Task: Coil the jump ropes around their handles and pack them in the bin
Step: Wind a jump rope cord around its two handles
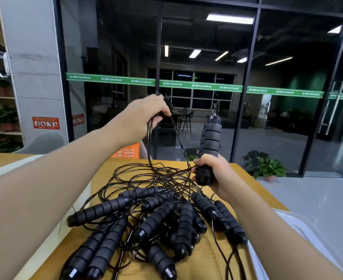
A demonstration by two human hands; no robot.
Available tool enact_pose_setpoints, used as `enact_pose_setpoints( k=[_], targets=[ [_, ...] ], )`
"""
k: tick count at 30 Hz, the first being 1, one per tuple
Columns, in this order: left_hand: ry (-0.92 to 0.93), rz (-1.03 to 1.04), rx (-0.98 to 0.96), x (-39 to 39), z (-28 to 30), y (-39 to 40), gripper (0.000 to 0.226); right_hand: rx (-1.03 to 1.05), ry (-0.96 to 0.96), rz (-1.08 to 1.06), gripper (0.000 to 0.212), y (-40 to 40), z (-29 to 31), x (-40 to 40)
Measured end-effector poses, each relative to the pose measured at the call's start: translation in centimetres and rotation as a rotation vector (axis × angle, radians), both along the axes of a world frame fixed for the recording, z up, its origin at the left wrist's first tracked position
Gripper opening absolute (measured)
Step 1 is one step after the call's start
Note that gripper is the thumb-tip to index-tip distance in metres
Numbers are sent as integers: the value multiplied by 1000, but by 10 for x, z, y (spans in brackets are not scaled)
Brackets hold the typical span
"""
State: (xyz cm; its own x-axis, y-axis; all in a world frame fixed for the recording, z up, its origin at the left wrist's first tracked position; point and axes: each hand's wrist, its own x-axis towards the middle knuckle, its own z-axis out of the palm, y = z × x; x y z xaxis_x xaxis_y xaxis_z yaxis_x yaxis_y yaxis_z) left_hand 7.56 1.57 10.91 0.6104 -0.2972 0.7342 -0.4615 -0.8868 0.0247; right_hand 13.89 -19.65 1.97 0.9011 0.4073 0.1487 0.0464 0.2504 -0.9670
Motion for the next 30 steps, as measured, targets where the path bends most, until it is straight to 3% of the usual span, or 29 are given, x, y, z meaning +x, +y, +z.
enact_pose_setpoints(
  k=[8,14,16,21,24,28,30],
  targets=[
    [8,-261,-466,0,-22,-42,17,13,15,-41,48,16,-14,19],
    [182,-613,-1109,10,-36,-52,31,38,32,-120,78,30,-9,30],
    [240,-649,-1240,11,-38,-52,38,54,7,-108,74,36,-6,35],
    [372,-523,-1226,13,-43,-42,48,213,12,0,44,42,0,48],
    [407,-353,-1224,20,-53,-35,32,350,100,111,9,40,1,53],
    [591,-230,-1297,31,-68,-22,20,537,202,209,13,31,6,53],
    [724,-197,-1209,34,-79,-18,31,610,227,303,49,22,6,58]
  ],
)
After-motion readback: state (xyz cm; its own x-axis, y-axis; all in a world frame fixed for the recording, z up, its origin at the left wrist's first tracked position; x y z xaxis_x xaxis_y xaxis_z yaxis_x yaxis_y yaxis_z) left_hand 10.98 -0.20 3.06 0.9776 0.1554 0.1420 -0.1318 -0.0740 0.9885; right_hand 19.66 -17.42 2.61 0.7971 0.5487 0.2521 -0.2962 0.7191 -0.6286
